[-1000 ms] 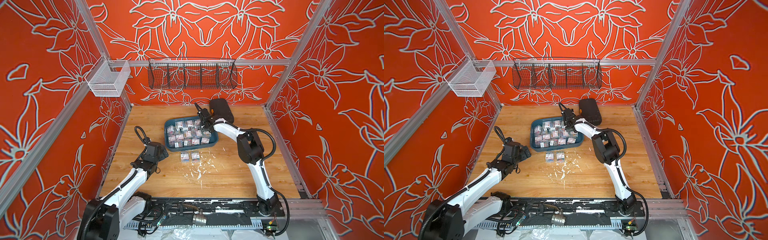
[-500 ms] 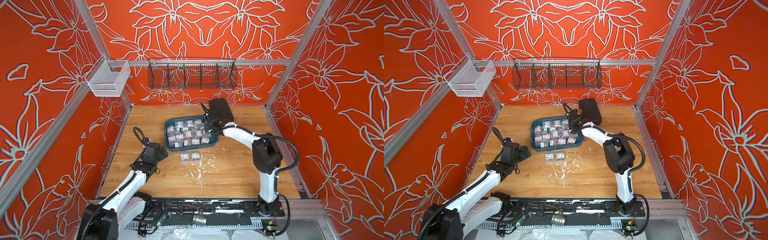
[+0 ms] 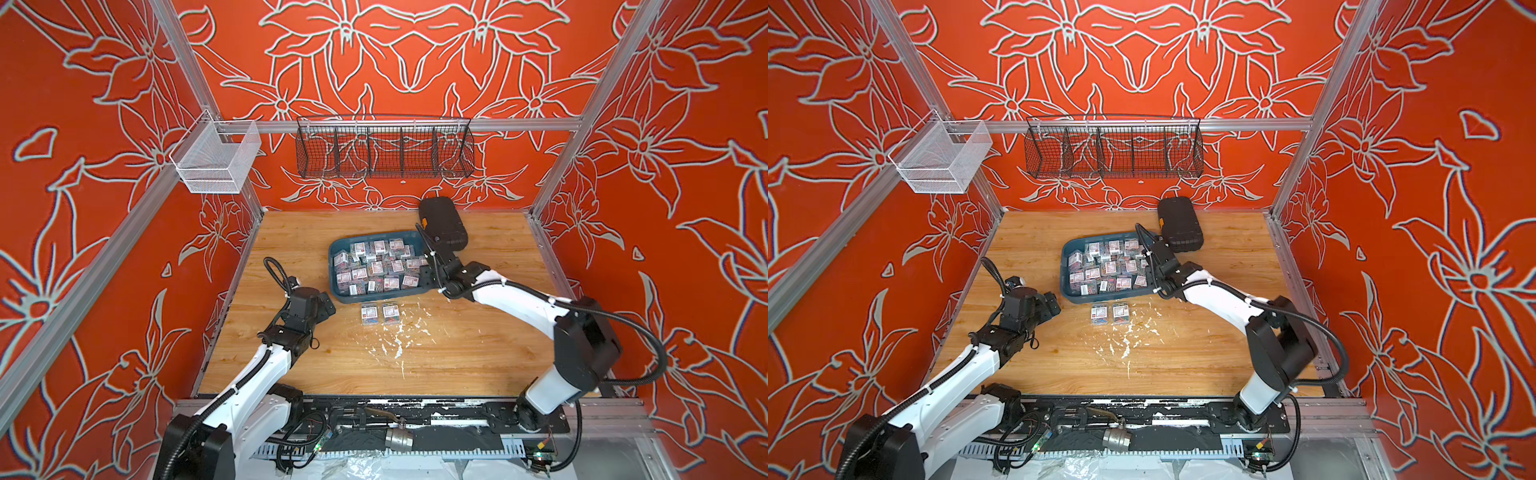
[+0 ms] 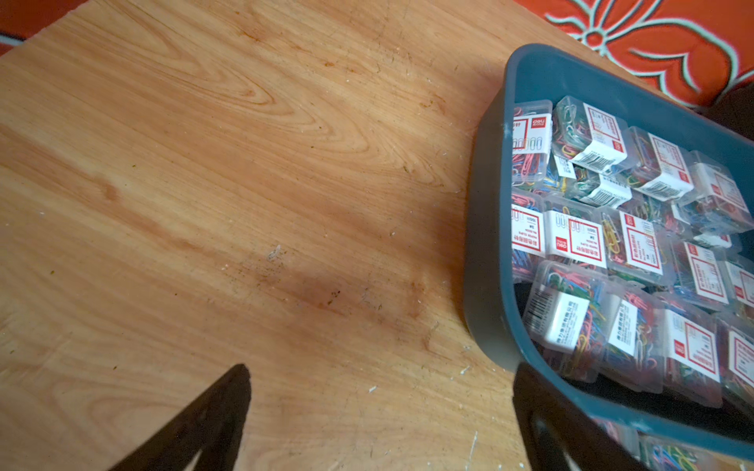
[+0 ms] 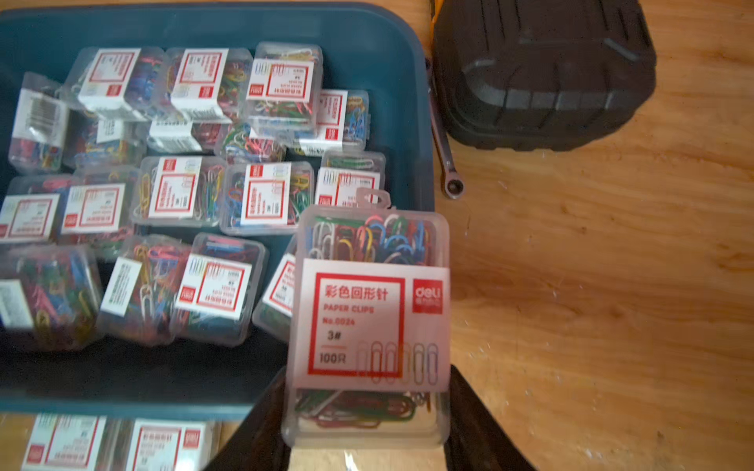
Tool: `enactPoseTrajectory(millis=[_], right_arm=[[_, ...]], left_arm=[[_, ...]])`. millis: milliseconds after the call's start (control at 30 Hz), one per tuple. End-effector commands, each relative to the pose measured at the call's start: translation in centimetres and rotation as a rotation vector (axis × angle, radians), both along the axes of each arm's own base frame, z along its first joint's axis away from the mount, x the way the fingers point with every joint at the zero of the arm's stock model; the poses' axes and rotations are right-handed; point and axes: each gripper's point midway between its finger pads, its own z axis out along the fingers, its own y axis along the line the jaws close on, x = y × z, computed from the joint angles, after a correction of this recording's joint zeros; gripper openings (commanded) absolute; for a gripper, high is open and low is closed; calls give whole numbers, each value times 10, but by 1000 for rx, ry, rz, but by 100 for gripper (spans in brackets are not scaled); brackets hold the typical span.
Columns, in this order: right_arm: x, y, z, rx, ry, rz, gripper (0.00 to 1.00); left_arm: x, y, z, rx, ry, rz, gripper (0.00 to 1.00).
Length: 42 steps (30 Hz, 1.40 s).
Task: Take the paper clips out of the storage box
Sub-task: Place the boxed paper clips at the center of the board.
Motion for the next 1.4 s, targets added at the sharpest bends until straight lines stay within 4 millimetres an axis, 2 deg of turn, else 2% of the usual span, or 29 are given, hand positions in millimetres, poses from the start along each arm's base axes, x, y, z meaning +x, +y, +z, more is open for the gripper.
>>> enactPoseTrajectory(millis=[0,100,300,433,500,600,800,933,1133,1367], right_arm=[[-18,-17,12,32,-36,-53,47],[-39,-23,10,80,-36,-49,47],[-68,-19,3,118,-36,-17,47],[-80,-11,-16,115,-8,-1,47],[-86,-5,-28,105,18,4,43],[-103,0,-41,90,34,11,42],[-130,2,-55,99,37,15,43],[-140,6,-65,51,57,24,43],[-149,22,-77,37,81,60,43],[-147,42,-111,13,137,65,43]], left_arm=[[1,1,4,-11,-27,12,97],[0,3,4,-10,-30,25,98],[-7,7,4,-13,-26,43,97],[-13,10,4,-17,-35,62,97],[-15,10,5,-23,-41,60,97],[-16,11,5,-22,-55,66,97],[-14,11,4,-16,-30,71,97],[-16,12,5,-19,-47,74,97],[-19,13,6,-26,-64,77,97],[-27,17,8,-36,-98,101,97]])
